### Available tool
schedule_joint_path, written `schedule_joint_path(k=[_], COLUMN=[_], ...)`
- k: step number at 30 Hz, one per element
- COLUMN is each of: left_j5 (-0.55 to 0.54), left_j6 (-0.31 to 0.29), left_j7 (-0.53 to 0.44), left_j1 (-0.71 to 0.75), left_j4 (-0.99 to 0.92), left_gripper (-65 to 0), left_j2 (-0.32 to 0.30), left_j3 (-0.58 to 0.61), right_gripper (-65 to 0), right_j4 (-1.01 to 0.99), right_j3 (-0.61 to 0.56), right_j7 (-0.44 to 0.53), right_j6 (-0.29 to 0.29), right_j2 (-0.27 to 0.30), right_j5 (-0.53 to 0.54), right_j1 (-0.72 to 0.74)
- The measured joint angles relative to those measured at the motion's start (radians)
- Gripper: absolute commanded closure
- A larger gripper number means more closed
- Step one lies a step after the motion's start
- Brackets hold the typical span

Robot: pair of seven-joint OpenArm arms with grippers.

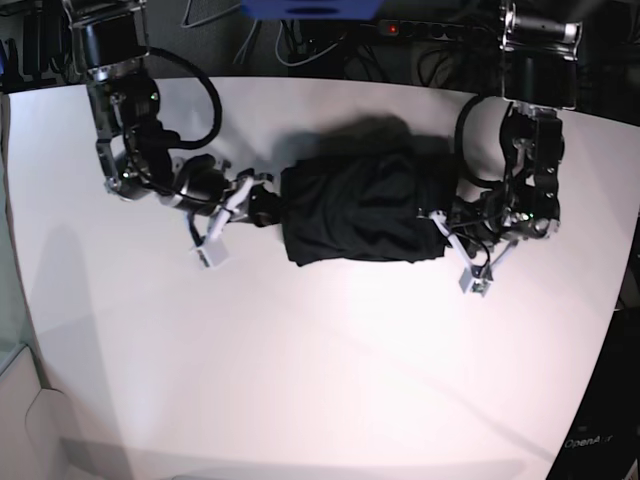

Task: Fold the T-shirt properly
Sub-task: 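Grip both sides of the black bundle and square it between grippers, then open both grippers and pull them away from the folded bundle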

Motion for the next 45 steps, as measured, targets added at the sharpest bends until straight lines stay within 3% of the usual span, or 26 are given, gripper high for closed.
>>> schedule_joint_path(k=[12, 15, 25, 32, 39, 45], left_j5=[-0.003, -0.009, 0.020, 0.014, 0.011, 0.002], left_j6=[-0.001, -0.003, 0.001, -0.001, -0.001, -0.003], left_j7=[0.006, 0.006, 0.062, 0.052, 0.060, 0.150], left_j1=[0.000, 0.000, 0.016, 0.022, 0.023, 0.027], left_j4=[0.006, 0.008, 0.046, 0.046, 0.048, 0.127], left_gripper=[0.0, 0.0, 0.0, 0.0, 0.0, 0.0], left_j2=[-0.002, -0.011, -0.091, -0.109, -0.119, -0.134], left_j3=[-0.001, -0.002, -0.003, 0.001, -0.001, -0.076], right_gripper=[-7.6, -7.6, -7.6, -7.6, -7.6, -7.6], right_j4=[0.001, 0.000, 0.000, 0.000, -0.020, -0.023], right_j3=[-0.151, -0.183, -0.170, -0.061, -0.055, -0.053], right_j7=[0.003, 0.006, 0.012, 0.007, 0.009, 0.003], right_j6=[0.000, -0.001, 0.000, 0.000, 0.000, 0.000], right_j2=[-0.069, -0.081, -0.084, -0.069, -0.081, -0.054], right_j5=[-0.003, -0.069, -0.224, -0.243, -0.240, -0.231], right_j1=[0.017, 0.040, 0.046, 0.048, 0.045, 0.044])
